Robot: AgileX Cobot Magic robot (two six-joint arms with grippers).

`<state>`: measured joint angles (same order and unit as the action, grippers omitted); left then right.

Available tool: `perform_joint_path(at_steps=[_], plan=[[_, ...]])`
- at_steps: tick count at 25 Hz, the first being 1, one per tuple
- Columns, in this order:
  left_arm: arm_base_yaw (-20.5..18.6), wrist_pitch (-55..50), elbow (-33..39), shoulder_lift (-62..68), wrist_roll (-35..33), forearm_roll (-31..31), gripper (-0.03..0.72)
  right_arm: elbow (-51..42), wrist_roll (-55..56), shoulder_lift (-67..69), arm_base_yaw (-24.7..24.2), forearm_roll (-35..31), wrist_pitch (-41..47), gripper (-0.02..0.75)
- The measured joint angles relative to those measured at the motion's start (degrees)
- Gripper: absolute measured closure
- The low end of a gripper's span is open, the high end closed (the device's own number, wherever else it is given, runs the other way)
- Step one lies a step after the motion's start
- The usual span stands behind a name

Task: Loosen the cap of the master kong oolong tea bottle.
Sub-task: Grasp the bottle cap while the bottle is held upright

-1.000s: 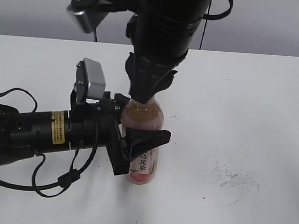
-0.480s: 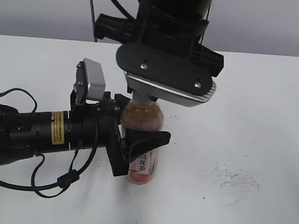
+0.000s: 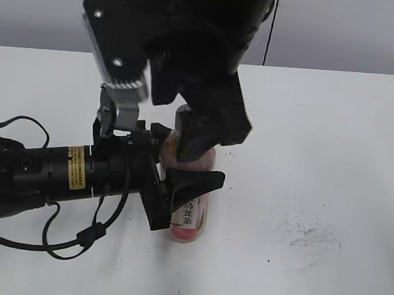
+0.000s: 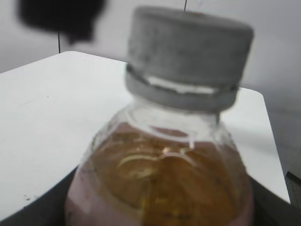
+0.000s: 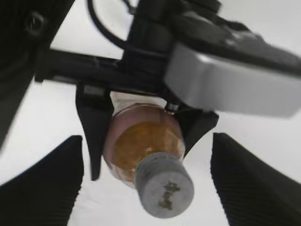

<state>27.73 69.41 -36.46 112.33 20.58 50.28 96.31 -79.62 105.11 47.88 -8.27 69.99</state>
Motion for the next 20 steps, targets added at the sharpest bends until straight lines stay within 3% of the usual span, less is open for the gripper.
perform_joint_path(at_steps=[5,8,11,15,20], plan=[[0.0,0.0,0.0,0.0,0.1,0.0,0.243,0.0,48.9,0.0,0.0,4.2,-0.1,0.166],[0.0,0.0,0.0,0.0,0.1,0.0,0.243,0.0,67.5,0.0,0.0,8.3,-1.6,0.178],[0.0,0.0,0.0,0.0,0.2,-0.2,0.243,0.0,73.2,0.0,0.0,9.5,-2.2,0.23],[0.0,-0.1,-0.1,0.0,0.3,-0.5,0.243,0.0,73.9,0.0,0.2,8.3,-1.8,0.45],[0.1,-0.2,-0.2,0.0,0.2,-0.5,0.243,0.0,62.6,0.0,0.2,7.8,-1.4,0.468]])
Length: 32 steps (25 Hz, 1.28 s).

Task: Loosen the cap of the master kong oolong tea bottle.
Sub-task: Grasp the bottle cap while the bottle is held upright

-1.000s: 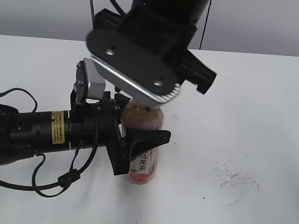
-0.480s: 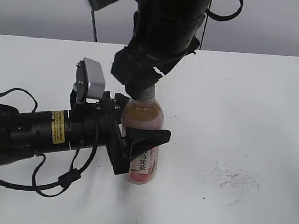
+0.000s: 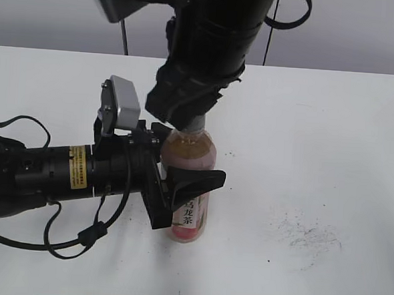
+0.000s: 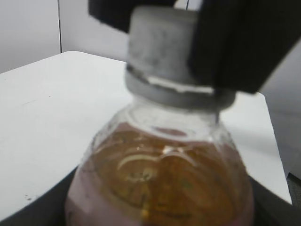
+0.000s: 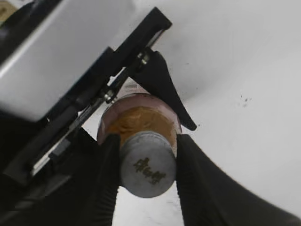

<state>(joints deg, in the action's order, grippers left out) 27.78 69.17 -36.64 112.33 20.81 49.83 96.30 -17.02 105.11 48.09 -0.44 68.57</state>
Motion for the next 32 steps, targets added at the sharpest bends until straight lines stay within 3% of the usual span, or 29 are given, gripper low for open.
perform_joint_path(at_steps=[5,13,17,19,22,27,29,32], plan=[[0.0,0.0,0.0,0.0,-0.1,0.0,0.243,0.0,-31.0,0.0,0.0,-0.5,0.2,0.468],[0.0,0.0,0.0,0.0,-0.2,0.2,0.243,0.0,-105.9,0.0,-0.2,-4.1,1.2,0.468],[0.0,0.0,0.0,0.0,-0.2,0.3,0.243,0.0,-121.2,0.0,-0.4,-5.0,1.5,0.468],[0.0,0.0,0.0,0.0,-0.2,0.4,0.243,0.0,-119.9,0.0,-0.5,-5.2,1.6,0.468],[0.0,0.1,0.0,0.0,-0.2,0.6,0.243,0.0,-106.9,-0.1,-0.5,-5.5,1.7,0.437],[0.0,0.1,0.0,0.0,-0.2,0.5,0.243,0.0,-71.8,-0.1,-0.2,-9.6,1.5,0.153],[0.0,0.1,0.0,0.0,-0.2,0.5,0.243,0.0,-56.8,-0.1,-0.2,-9.7,1.5,0.141],[0.0,0.1,0.0,0.0,-0.2,0.5,0.243,0.0,-31.2,-0.1,-0.2,-6.5,1.0,0.185]])
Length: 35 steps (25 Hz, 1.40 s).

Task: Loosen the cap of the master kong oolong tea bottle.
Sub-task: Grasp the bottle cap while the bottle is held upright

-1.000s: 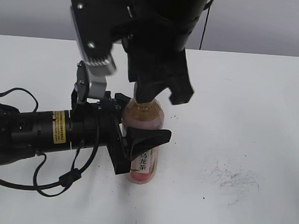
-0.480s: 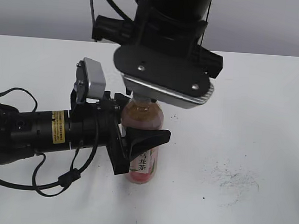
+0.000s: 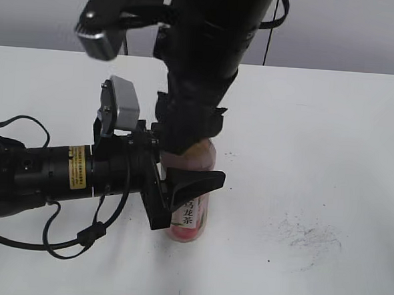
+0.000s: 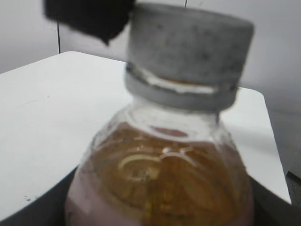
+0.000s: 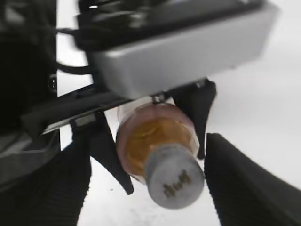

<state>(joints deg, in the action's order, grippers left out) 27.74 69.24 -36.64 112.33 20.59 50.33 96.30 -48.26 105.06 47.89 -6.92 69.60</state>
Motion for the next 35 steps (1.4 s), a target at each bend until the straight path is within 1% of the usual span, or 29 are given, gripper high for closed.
perform_joint_path(at_steps=[2,3,4,6,11,14,17,19,20,21,23,25,26,29,31,35], plan=[[0.0,0.0,0.0,0.0,0.0,0.0,0.243,0.0,16.8,0.0,0.0,3.8,-0.1,0.197],[0.0,0.0,0.0,0.0,0.0,0.0,0.243,0.0,23.4,0.0,0.0,5.6,-0.1,0.2],[0.0,0.0,0.0,0.0,0.0,0.0,0.243,0.0,27.6,0.0,0.0,6.9,-0.1,0.202],[0.0,0.0,0.0,0.0,0.0,0.0,0.243,0.0,33.2,0.0,-0.1,7.3,-0.2,0.204],[0.0,0.0,0.0,0.0,0.0,0.0,0.243,0.0,37.8,0.2,0.0,6.9,0.1,0.206],[0.0,0.0,0.0,0.0,0.0,0.0,0.243,0.0,38.4,1.6,0.0,6.9,0.1,0.23],[0.0,0.0,0.0,0.0,0.1,-0.1,0.243,0.0,38.6,3.0,0.0,6.9,0.2,0.304],[0.0,0.0,0.0,0.0,0.2,-0.2,0.243,0.1,38.6,3.1,0.1,6.6,0.3,0.38],[0.0,-0.1,0.0,0.0,0.2,-0.2,0.243,0.3,38.6,3.1,0.2,6.9,0.4,0.405],[0.0,-0.1,0.0,0.0,0.2,-0.2,0.243,0.7,38.6,3.1,0.2,6.9,0.5,0.424],[0.0,-0.1,-0.1,0.0,0.2,-0.4,0.243,1.7,38.5,3.3,0.2,6.9,0.9,0.436],[0.0,-0.2,-0.1,0.0,0.2,-0.7,0.243,2.6,38.4,3.6,0.2,6.9,1.2,0.425],[0.0,-0.2,-0.1,0.0,0.2,-0.7,0.243,3.0,38.3,3.6,0.2,6.9,1.2,0.402],[0.0,-0.3,-0.1,0.0,0.0,-0.7,0.243,3.7,38.2,3.6,0.2,8.0,0.9,0.296],[0.0,-0.2,-0.1,0.0,-0.1,-0.6,0.243,3.7,38.0,3.6,0.1,8.2,0.8,0.251],[0.0,-0.2,-0.1,0.0,-0.1,-0.5,0.243,3.7,37.2,3.6,0.1,7.6,0.7,0.233]])
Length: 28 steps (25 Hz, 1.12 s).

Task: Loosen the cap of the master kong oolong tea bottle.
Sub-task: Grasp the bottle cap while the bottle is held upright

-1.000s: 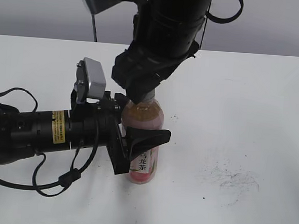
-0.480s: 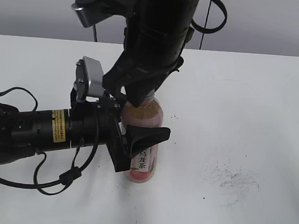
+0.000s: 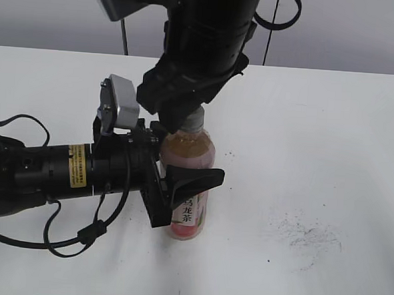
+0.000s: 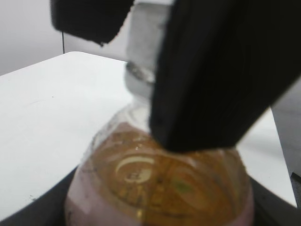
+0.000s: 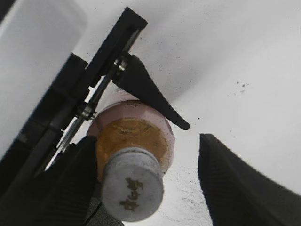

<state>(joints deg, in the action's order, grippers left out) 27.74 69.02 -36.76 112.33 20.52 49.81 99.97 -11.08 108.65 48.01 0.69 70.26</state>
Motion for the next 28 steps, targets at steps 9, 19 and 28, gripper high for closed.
perform_joint_path(at_steps=[9,19,28], plan=[[0.0,0.0,0.0,0.0,0.0,0.1,0.243,-2.3,-0.3,-2.4,0.0,-0.7,-0.1,0.259],[0.0,0.0,0.0,0.0,0.0,0.1,0.243,-2.6,-1.1,-2.9,0.0,-1.1,-0.1,0.47],[0.0,0.0,0.0,0.0,0.0,0.1,0.243,-2.6,-27.7,-2.9,0.0,-1.9,-0.1,0.469]])
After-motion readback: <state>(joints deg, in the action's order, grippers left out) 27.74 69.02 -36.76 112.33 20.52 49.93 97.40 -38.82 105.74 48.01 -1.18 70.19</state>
